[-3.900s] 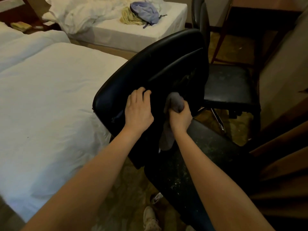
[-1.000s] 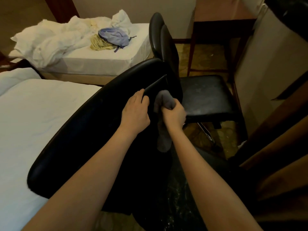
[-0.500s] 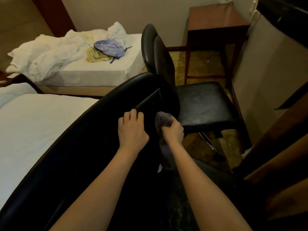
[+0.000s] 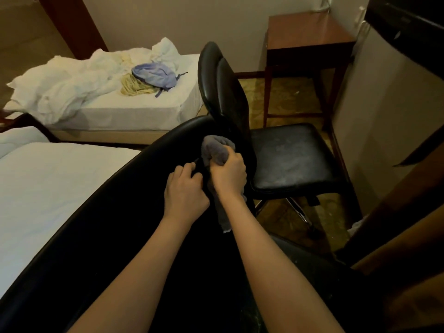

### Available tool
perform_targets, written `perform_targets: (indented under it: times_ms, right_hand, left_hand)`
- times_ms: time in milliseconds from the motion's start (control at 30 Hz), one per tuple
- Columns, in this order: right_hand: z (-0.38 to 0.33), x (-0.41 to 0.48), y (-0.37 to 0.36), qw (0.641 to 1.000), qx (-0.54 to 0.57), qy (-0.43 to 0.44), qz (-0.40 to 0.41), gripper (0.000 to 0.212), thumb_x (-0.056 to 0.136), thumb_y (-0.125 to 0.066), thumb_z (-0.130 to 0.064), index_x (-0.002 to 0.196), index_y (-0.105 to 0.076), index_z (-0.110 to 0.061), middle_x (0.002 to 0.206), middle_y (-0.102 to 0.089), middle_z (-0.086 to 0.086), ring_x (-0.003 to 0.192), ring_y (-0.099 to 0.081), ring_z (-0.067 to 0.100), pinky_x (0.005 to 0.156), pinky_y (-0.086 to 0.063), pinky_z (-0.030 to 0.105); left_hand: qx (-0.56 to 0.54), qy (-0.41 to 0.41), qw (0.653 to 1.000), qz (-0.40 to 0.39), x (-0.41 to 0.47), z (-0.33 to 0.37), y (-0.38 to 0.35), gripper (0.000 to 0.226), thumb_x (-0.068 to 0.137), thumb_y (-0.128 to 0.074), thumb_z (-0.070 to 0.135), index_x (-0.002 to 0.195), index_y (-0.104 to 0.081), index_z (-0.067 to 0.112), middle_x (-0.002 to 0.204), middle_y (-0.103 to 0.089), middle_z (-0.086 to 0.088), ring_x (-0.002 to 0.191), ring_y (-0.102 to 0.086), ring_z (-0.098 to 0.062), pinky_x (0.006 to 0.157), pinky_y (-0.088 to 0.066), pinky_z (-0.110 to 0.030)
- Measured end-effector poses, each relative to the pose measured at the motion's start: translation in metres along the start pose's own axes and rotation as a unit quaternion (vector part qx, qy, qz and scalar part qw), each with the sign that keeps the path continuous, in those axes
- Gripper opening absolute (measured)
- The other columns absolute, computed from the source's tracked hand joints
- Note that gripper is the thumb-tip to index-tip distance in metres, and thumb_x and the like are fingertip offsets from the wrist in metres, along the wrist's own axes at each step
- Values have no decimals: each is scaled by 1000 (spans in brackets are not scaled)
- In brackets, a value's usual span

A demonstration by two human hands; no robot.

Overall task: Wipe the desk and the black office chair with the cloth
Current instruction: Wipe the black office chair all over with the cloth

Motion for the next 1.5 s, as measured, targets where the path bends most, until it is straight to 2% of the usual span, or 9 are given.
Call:
perform_targets:
  times_ms: [200, 400, 533, 667, 767, 867, 967, 1300, 1500]
  right_hand:
    - [68, 8, 23, 988, -88, -112, -56, 35, 89, -51, -17, 124, -56, -18, 120, -58, 15, 112, -54, 36, 86, -46, 39]
    - [15, -13, 21, 999, -38, 2, -39, 31, 88, -52, -19, 118, -59, -20, 113, -60, 13, 104, -57, 33, 80, -43, 35]
    - [-24, -44, 12, 993, -14, 91, -69, 30, 88, -54, -18, 117, -59, -21, 112, -57, 10, 101, -56, 28, 77, -38, 28]
    - [-36, -69, 7, 993, -13, 98, -68, 32, 87, -53, -17, 118, -59, -22, 116, -58, 9, 105, -56, 30, 83, -42, 31]
    - [-54, -82, 6, 987, 10, 123, -104, 33, 89, -52, -17, 121, -57, -23, 116, -57, 8, 104, -55, 28, 79, -40, 29]
    - [-79, -100, 0, 983, -15, 153, -105, 34, 90, -52, -16, 123, -58, -22, 117, -53, 10, 104, -54, 29, 80, -42, 32]
    - [-93, -121, -12, 977, -62, 180, -97, 33, 88, -55, -18, 121, -60, -20, 115, -52, 12, 102, -54, 32, 81, -44, 35]
    - [-80, -182, -13, 862, -174, 399, -262, 35, 83, -63, -22, 118, -64, -22, 105, -53, 6, 94, -52, 25, 75, -46, 36]
    - [-104, -160, 4, 964, -57, 236, -103, 37, 87, -58, -18, 124, -59, -20, 114, -52, 11, 99, -55, 29, 72, -34, 26]
  left_hand:
    - [-55, -15, 997, -51, -6, -2, 8, 17, 84, -52, 11, 92, -67, 7, 144, -40, -7, 122, -39, -23, 104, -32, -34]
    - [-79, 9, 989, -127, -10, -1, 25, 16, 82, -53, 9, 94, -63, 15, 150, -32, -2, 135, -28, -19, 106, -31, -32]
    - [-89, -2, 996, -29, -27, -16, 64, 15, 84, -52, 5, 90, -62, 14, 131, -49, 1, 122, -41, -18, 91, -35, -27]
    - [-77, 15, 997, 28, -53, -49, 96, 17, 81, -50, -3, 88, -62, 7, 123, -54, -6, 116, -47, -24, 89, -40, -30]
    - [-49, 73, 989, 117, -74, -75, 123, 30, 79, -47, -3, 104, -61, 6, 117, -56, -12, 112, -47, -31, 85, -39, -35]
    - [-83, 197, 974, 72, -92, -104, 127, 41, 87, -41, 2, 126, -52, 8, 127, -55, -13, 118, -47, -31, 93, -37, -36]
    - [-149, 258, 954, 31, -100, -117, 123, 39, 93, -39, 4, 127, -56, 10, 126, -59, -14, 117, -51, -32, 93, -39, -33]
    - [-225, 259, 939, 27, -101, -124, 124, 37, 88, -48, 2, 122, -62, 9, 125, -61, -14, 120, -51, -31, 100, -37, -29]
    - [-457, 323, 829, 11, -108, -147, 119, 43, 87, -40, -13, 119, -61, 6, 100, -65, -6, 106, -60, -24, 99, -47, -36]
Point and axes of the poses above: each hand's wrist, its own x-axis towards the middle knuckle, its own y-axis out of the back of the hand, z = x × y, the point moved 5 cm from there along x, towards the middle knuckle
